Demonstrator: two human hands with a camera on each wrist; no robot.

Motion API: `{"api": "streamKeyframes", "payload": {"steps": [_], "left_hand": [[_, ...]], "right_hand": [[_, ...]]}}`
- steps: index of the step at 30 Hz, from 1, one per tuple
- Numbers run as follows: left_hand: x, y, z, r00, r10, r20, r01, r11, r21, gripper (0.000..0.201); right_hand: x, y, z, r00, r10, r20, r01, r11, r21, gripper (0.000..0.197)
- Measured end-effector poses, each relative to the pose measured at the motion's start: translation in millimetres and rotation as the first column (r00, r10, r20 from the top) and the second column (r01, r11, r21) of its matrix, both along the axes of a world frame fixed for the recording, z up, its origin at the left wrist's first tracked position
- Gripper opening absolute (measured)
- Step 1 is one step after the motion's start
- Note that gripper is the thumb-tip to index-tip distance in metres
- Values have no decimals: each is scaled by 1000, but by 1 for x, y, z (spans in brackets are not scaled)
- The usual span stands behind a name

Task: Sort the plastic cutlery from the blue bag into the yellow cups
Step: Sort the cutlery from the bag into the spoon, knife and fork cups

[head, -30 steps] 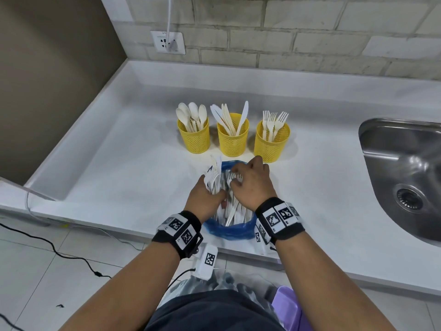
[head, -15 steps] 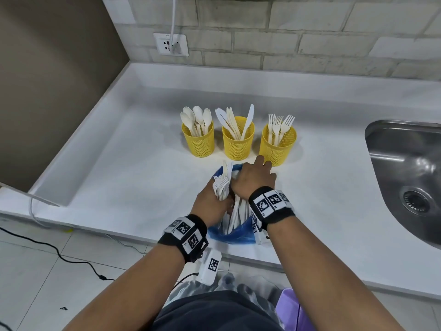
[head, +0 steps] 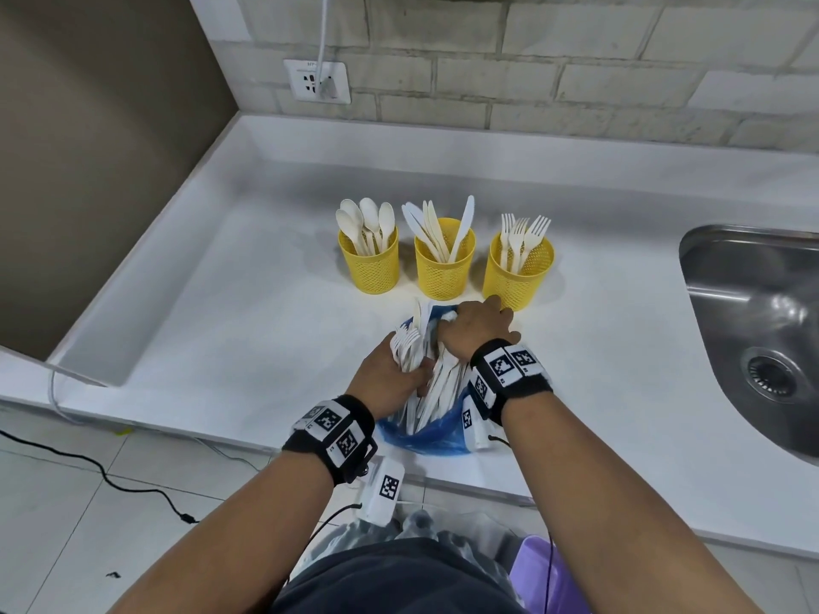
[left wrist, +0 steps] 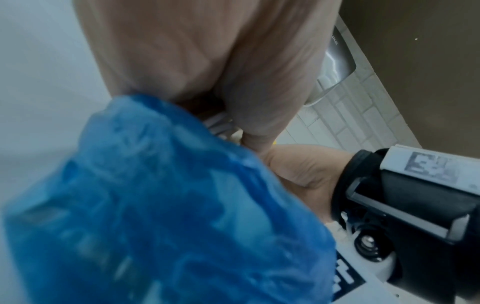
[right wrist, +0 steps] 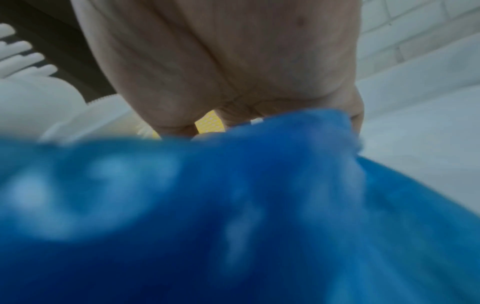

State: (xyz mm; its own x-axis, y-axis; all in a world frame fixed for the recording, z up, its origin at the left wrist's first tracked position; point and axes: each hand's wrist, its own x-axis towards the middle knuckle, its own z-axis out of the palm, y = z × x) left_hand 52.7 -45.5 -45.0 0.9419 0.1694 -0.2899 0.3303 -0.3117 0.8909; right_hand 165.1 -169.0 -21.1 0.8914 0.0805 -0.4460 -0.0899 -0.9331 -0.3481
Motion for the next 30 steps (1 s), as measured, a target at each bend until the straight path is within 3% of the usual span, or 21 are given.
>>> {"api": "streamKeyframes", "payload": {"steps": [3,6,10,17,25,30], "left_hand": [[0,3,3,1000,-3,-12,3,1000,10,16],[2,8,2,999,16,-29,-17,999,-32,20],[4,11,1,997,72,-27,-74,996,-49,21],[10,8,17,998,23,58,-19,998,-59,12],[14,-2,25,994,-9,109,24,990,-141,12],[14,-9,22,991,54,121,-39,992,-119,44]], "right_hand": [[7,-5,0,998,-55,-19,57,983,173,35],[12,-11,1,996,-85,-23,87,931,354,4],[11,-24,7,997,-74,-10,70,878,473,15],[7,-44,23,975,106,194,-204,771,603,11],[4,-44,24,960,48,275,-216,750,625,9],[-1,-44,25,953,11,303,-206,758,619,4]]}}
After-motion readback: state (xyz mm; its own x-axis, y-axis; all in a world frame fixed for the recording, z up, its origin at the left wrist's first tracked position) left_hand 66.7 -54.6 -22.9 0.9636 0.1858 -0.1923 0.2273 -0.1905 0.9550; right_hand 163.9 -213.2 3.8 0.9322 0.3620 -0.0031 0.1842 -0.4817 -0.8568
